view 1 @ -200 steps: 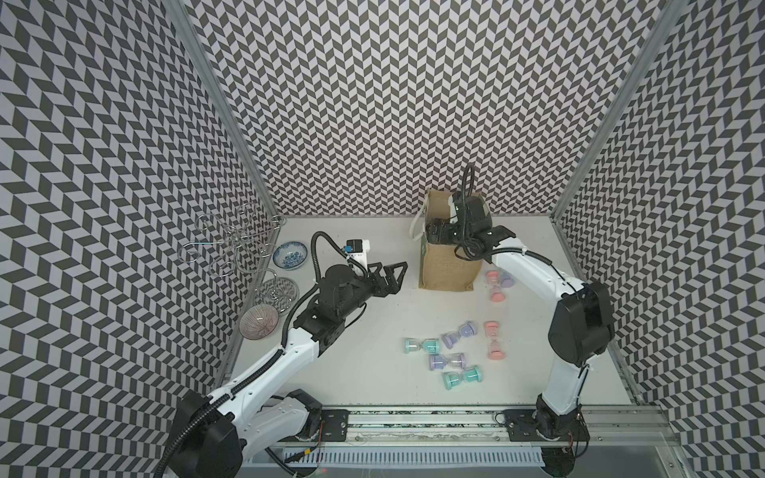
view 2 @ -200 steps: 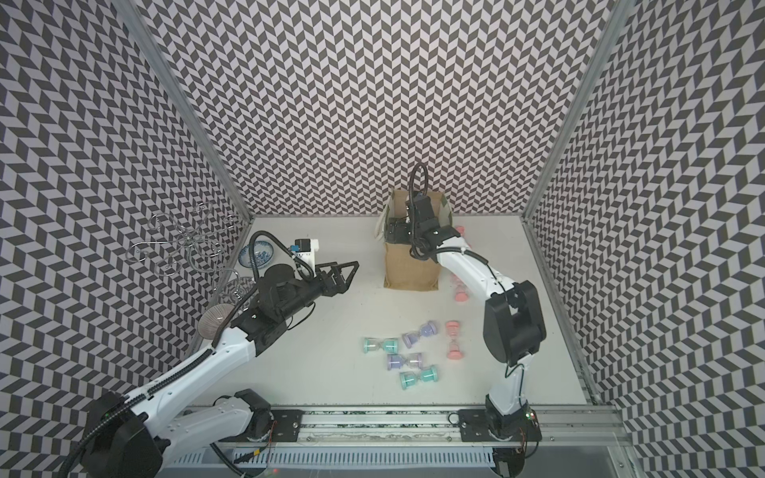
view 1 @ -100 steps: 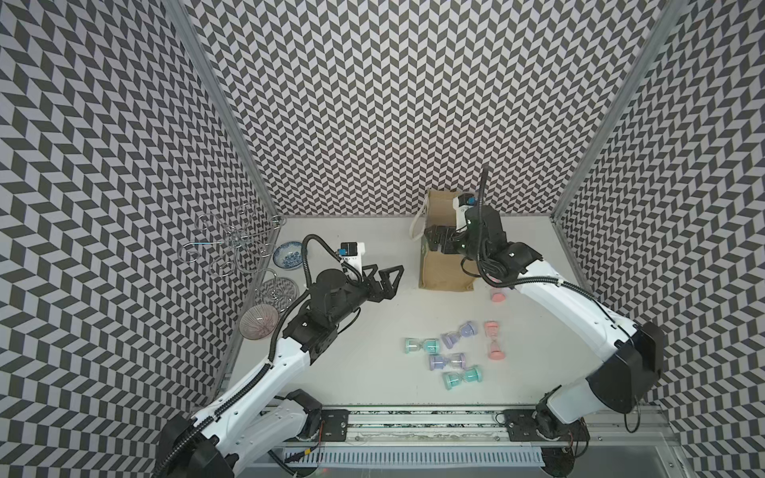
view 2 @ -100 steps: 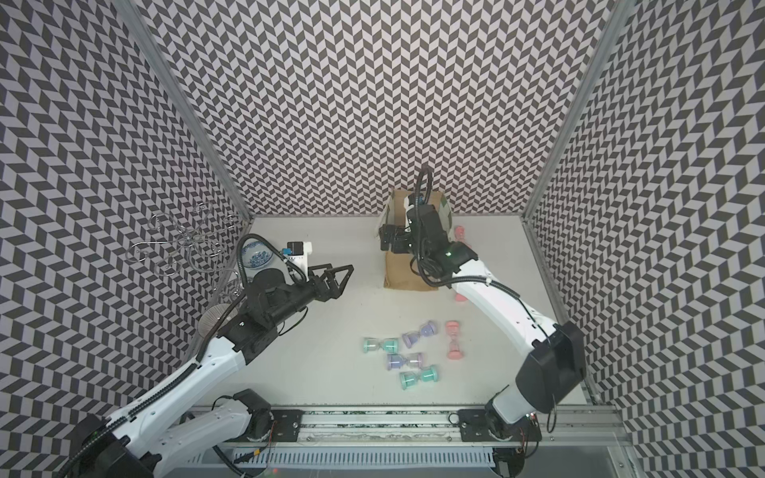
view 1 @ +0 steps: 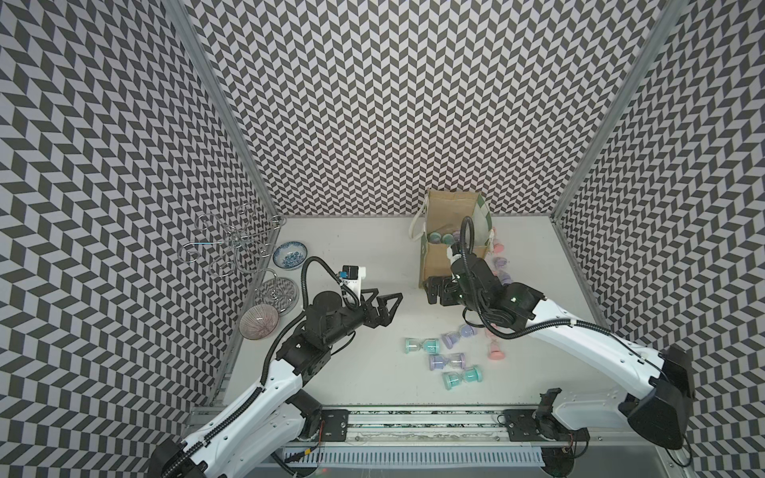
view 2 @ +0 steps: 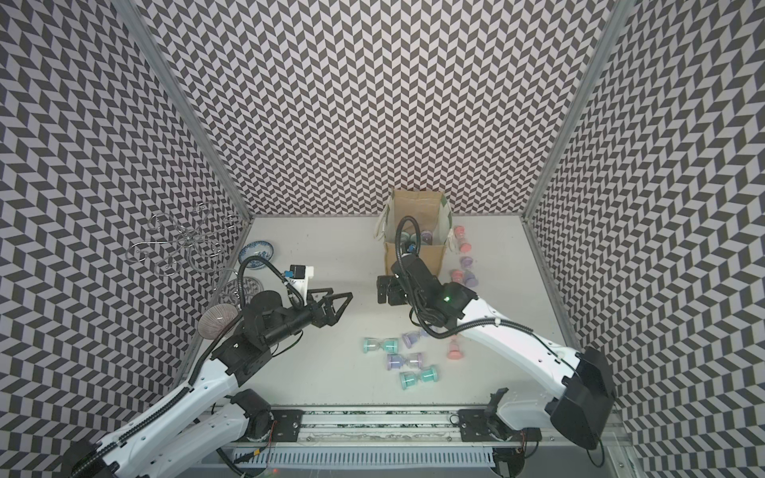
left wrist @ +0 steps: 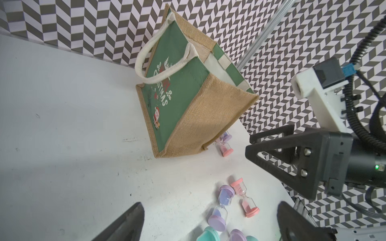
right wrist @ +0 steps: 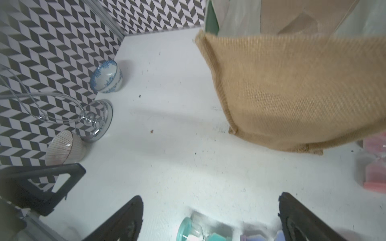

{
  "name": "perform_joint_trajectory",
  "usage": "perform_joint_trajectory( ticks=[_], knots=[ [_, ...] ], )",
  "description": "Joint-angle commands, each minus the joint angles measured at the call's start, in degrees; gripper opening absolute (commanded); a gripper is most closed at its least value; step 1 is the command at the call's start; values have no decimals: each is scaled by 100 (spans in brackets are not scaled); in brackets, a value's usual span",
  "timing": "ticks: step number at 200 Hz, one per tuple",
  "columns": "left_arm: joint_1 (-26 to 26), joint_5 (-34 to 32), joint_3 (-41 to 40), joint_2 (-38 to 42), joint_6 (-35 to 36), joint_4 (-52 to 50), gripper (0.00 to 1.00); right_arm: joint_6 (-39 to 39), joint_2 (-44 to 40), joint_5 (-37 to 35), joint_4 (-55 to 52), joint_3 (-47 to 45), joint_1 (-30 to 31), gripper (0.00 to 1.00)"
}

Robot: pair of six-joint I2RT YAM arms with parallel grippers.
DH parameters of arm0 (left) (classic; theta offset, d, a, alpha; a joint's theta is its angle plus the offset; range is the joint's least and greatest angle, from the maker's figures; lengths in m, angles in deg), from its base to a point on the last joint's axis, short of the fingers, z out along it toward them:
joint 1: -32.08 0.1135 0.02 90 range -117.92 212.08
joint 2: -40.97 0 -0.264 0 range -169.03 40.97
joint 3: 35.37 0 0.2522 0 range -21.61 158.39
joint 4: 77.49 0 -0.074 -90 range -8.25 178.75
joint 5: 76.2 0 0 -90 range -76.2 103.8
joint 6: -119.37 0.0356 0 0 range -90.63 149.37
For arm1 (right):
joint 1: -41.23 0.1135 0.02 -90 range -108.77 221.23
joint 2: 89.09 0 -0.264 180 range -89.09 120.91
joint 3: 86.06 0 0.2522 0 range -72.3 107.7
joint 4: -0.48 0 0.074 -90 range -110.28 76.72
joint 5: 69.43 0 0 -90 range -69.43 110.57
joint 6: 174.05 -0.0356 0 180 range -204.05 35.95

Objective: Put the hourglass into the canvas bag
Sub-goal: Pick up the hourglass from the center of the board.

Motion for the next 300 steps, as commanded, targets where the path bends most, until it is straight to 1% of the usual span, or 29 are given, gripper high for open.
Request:
perform_joint_trajectory(
  ticks=[1,13,26,67,88,120,175,213,229,300],
  knots=[
    [-89,152,-139,102,75,24,99,-551,-220,-108,-94,-358,178,99],
    [-134,197,-198,99,79,55,99,-801,-286,-124,-192,-584,218,100],
    [-204,241,-262,76,90,102,99,-1052,-429,21,-103,-919,229,100],
    [-420,238,-369,-103,124,255,99,-1779,-823,-52,215,-1858,246,93],
    [-509,214,-385,-230,135,368,99,-2109,-816,-60,479,-2217,238,89],
    [-622,163,-377,-411,106,498,99,-2568,-609,-191,467,-2401,237,85],
    [-701,108,-325,-664,91,622,99,-2782,-309,-86,735,-2608,238,79],
    [-713,91,-318,-785,74,702,99,-2784,-47,-67,969,-2701,238,77],
    [-724,72,-307,-831,67,716,99,-2727,93,-49,1086,-2693,238,76],
    [-724,18,-278,-957,73,728,99,-2402,728,-395,1167,-2435,237,71]
  ],
)
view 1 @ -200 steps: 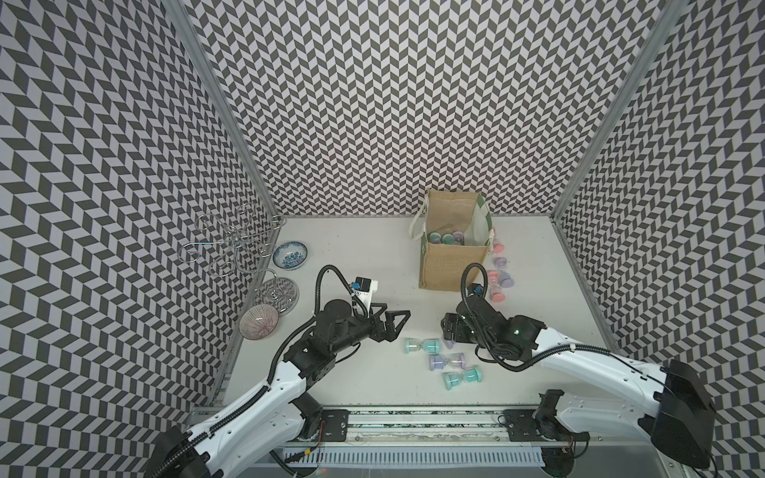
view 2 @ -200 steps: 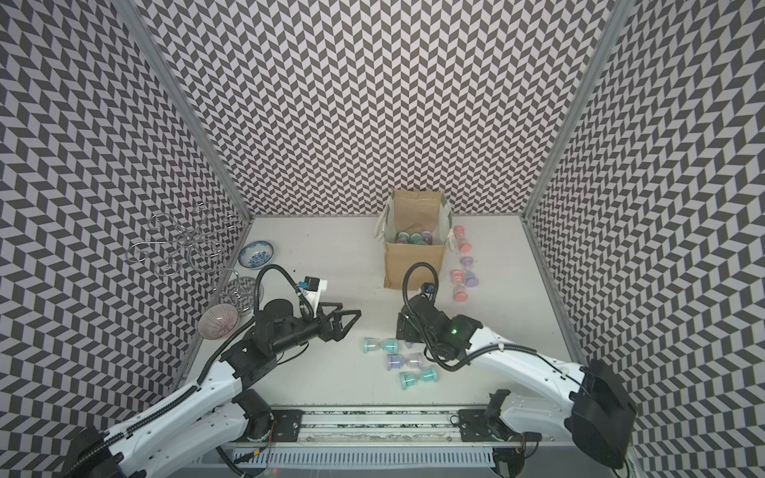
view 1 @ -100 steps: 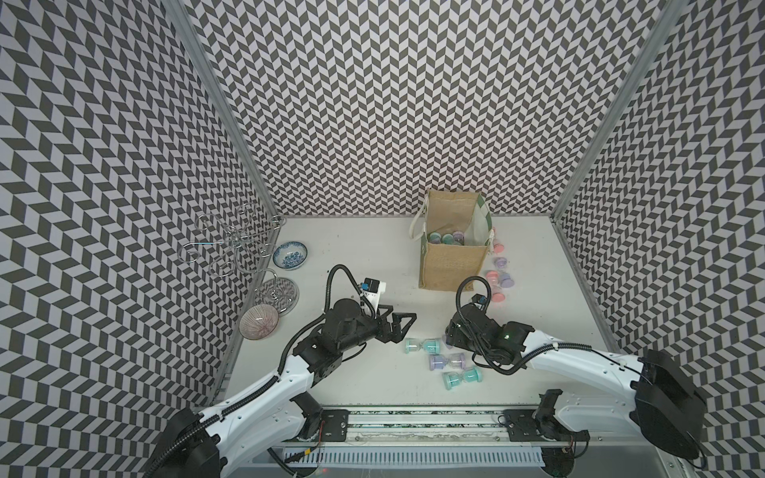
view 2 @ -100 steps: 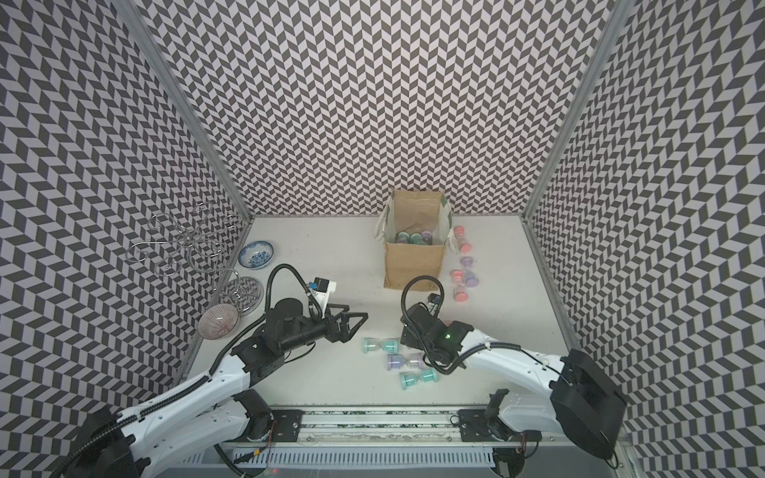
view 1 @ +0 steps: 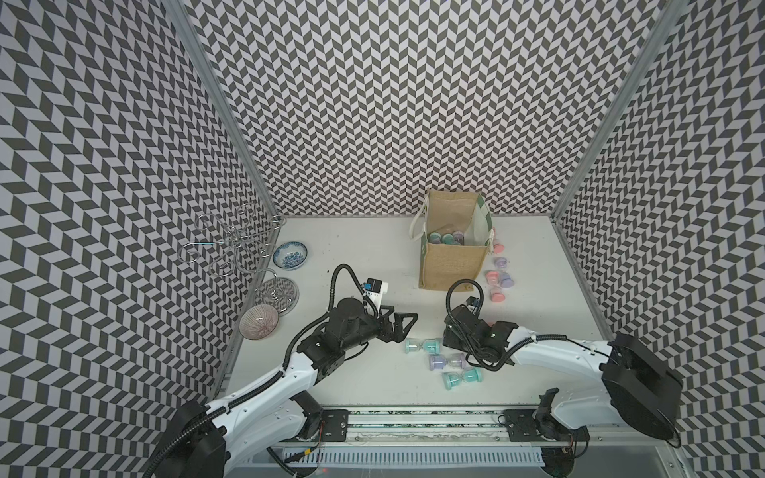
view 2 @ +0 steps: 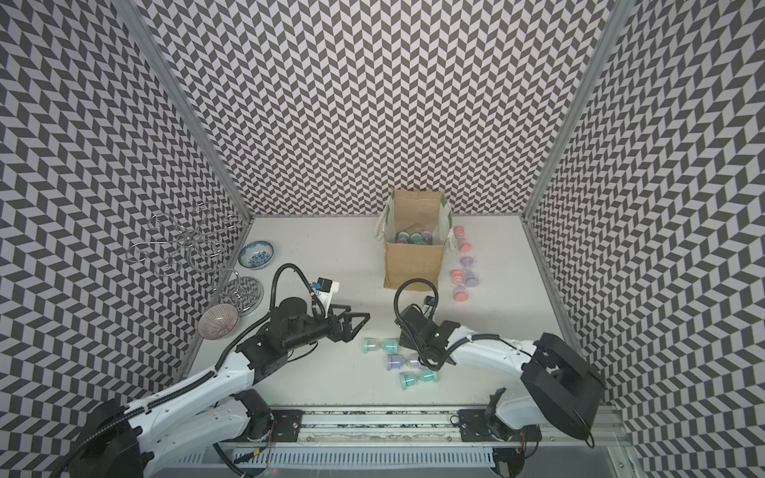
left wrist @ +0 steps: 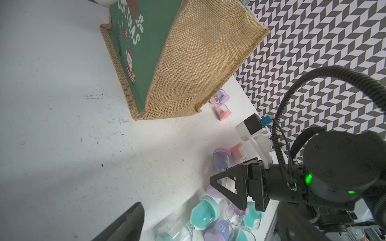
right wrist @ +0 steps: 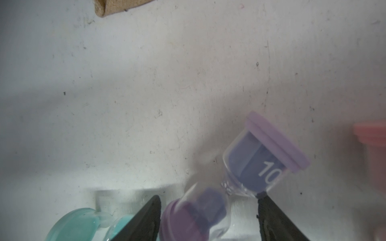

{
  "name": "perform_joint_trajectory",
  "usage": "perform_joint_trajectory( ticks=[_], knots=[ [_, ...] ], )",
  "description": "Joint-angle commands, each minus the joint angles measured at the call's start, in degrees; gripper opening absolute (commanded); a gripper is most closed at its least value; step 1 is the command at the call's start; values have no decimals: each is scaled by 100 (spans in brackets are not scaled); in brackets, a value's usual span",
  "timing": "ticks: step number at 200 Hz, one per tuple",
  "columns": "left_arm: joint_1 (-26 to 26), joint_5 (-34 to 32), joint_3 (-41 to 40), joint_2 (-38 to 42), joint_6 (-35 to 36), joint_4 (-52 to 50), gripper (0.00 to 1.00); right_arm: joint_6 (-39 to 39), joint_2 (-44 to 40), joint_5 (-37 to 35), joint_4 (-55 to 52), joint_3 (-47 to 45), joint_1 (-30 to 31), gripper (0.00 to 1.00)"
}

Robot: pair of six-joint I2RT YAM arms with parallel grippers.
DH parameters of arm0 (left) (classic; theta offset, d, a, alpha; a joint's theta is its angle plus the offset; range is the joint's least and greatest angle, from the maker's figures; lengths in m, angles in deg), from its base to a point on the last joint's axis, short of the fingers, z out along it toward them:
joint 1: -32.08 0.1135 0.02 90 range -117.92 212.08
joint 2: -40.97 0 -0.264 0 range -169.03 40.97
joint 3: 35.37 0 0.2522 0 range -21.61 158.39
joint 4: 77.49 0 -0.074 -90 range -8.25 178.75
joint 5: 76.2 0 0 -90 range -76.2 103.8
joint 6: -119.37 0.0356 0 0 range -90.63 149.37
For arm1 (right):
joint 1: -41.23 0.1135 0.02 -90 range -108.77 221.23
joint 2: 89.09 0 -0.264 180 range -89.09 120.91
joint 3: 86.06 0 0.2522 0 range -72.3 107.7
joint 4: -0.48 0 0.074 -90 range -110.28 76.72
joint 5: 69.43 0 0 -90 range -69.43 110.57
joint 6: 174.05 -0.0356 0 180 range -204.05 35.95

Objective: Put the hourglass into the canvas bag
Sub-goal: Pick up the hourglass from the center of the board.

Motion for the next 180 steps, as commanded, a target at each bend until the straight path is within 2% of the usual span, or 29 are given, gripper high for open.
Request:
perform_joint_trajectory(
  ticks=[1,54,108,180],
  knots=[
    [-46,-90,79,-18,10,173,99,120,197,-249,151,166,19,71],
    [-40,-93,126,-40,6,141,99,383,333,-306,-194,234,41,67],
    [-46,-92,116,7,-10,126,99,256,206,-206,-312,77,221,64],
    [-46,-137,87,93,-35,137,99,260,506,-78,37,-3,264,56]
  ],
)
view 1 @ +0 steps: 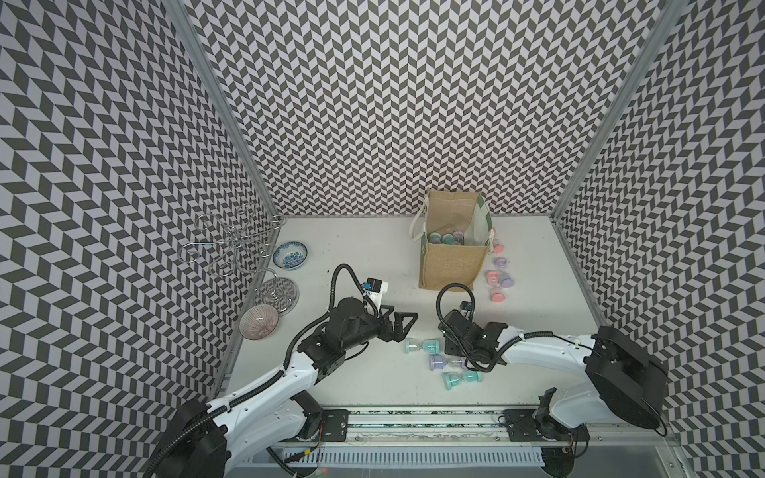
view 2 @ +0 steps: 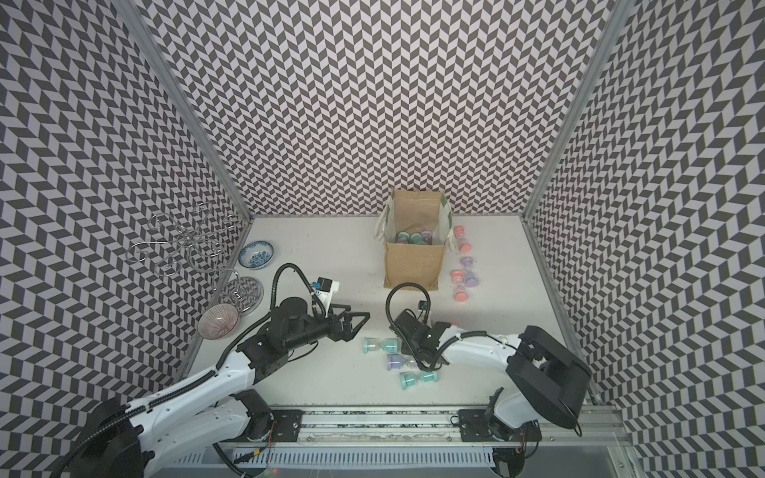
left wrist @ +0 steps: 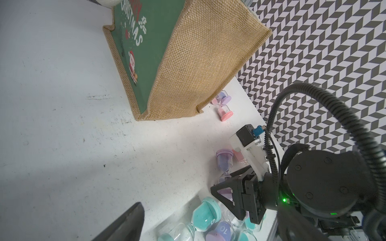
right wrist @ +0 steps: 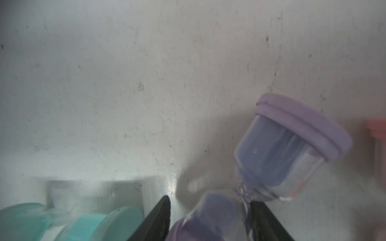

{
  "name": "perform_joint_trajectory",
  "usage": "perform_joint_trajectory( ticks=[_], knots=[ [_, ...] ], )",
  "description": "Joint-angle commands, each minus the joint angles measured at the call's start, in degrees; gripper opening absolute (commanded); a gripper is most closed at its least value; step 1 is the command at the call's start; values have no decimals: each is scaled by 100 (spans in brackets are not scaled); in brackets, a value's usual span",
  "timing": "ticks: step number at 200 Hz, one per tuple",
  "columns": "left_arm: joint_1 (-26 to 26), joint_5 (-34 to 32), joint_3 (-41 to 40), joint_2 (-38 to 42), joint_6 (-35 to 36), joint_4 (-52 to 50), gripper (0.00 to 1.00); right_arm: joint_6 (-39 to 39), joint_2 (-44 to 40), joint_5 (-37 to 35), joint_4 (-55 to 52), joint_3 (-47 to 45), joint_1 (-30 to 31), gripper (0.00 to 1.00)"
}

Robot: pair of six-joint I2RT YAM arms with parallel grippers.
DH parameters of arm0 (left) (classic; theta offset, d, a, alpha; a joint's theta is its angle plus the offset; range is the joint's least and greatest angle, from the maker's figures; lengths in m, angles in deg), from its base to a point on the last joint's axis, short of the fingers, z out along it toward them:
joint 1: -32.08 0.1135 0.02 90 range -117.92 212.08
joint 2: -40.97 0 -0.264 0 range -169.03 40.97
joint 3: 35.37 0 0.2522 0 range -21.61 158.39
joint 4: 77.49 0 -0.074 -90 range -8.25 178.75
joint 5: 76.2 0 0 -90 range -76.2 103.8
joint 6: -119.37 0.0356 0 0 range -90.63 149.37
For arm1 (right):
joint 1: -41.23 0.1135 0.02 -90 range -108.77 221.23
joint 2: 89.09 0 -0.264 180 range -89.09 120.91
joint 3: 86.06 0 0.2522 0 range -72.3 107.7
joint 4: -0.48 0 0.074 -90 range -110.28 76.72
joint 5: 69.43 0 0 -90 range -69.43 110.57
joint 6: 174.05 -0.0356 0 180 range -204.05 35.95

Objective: Put the hourglass into the canvas bag
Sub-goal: Pick up the hourglass from the center of the board.

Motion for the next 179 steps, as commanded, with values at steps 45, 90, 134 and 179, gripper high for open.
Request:
perform_joint_trajectory(
  ticks=[45,90,134,179],
  knots=[
    [-46,-107,116,87,-23,100,99,-5,162,-47,333,-31,27,48],
    [-44,-134,153,81,-19,93,99,96,-56,-2,457,28,1,42],
    [-46,-173,212,97,-29,50,99,242,-399,126,612,37,-127,40],
    [-46,-224,345,109,-29,29,99,473,-843,186,655,118,-266,38]
  ],
)
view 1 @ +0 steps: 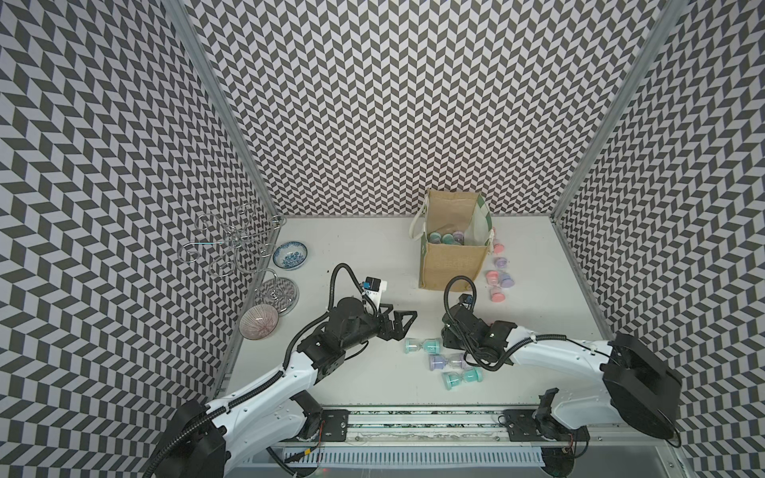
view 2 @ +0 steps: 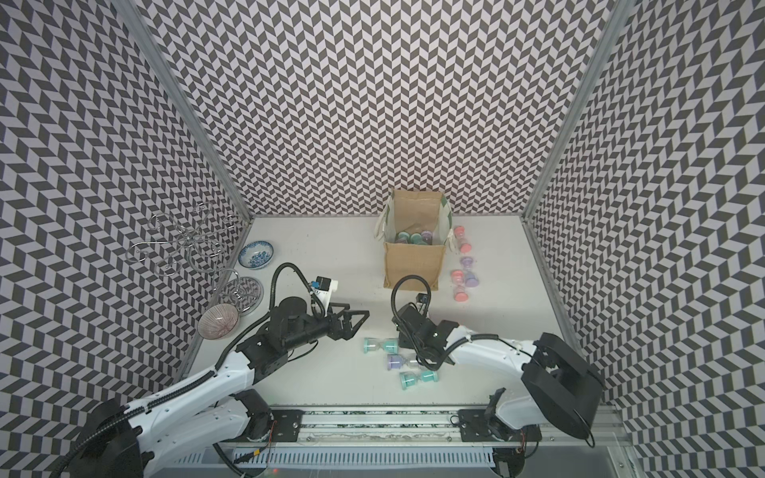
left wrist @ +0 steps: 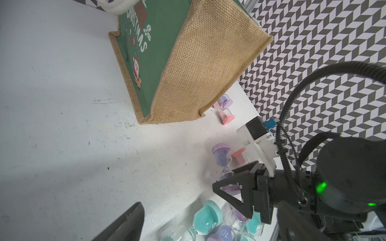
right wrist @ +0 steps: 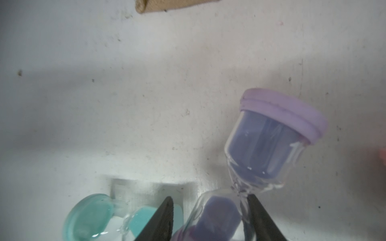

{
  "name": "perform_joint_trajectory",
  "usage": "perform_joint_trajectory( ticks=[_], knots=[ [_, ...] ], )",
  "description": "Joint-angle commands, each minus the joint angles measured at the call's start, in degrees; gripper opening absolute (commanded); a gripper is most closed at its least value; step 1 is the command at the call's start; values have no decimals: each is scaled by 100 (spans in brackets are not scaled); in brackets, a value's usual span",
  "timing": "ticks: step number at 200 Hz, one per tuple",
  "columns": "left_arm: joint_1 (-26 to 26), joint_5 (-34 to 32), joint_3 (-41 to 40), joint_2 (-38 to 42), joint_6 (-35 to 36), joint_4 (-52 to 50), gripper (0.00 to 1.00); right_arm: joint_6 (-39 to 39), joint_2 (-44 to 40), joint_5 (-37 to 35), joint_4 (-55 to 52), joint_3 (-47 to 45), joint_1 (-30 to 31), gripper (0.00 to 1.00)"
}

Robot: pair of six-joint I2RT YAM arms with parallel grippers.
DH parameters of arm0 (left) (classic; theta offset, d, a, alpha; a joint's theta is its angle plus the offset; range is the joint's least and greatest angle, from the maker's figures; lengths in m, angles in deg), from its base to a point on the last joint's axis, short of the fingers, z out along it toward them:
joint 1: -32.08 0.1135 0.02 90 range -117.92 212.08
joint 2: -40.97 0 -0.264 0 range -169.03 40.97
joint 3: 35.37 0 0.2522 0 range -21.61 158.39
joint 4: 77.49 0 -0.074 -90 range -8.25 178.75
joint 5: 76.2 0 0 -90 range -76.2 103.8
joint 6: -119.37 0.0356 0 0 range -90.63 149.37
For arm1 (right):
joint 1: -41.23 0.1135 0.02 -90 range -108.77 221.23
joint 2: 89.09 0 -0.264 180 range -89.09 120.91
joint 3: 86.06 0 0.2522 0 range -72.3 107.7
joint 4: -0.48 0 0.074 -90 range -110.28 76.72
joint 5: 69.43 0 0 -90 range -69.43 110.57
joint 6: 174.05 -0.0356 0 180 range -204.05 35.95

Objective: Put the hourglass into the canvas bag
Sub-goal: Pick up the hourglass from the center of the board, then place the hourglass in the canvas bag.

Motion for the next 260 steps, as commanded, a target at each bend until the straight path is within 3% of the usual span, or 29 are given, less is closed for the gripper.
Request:
perform_joint_trajectory(
  ticks=[1,128,184,260],
  knots=[
    [-46,-108,315,91,-9,33,99,153,-286,-17,214,130,-85,38],
    [-37,-450,1289,-45,290,-81,99,1454,-1544,-484,-363,1653,-578,36],
    [-38,-549,1742,-258,392,-80,99,2122,-1106,-159,-521,2879,-1176,36],
    [-11,-602,2126,-893,428,184,99,2519,288,357,-223,4201,-2072,37]
  ],
)
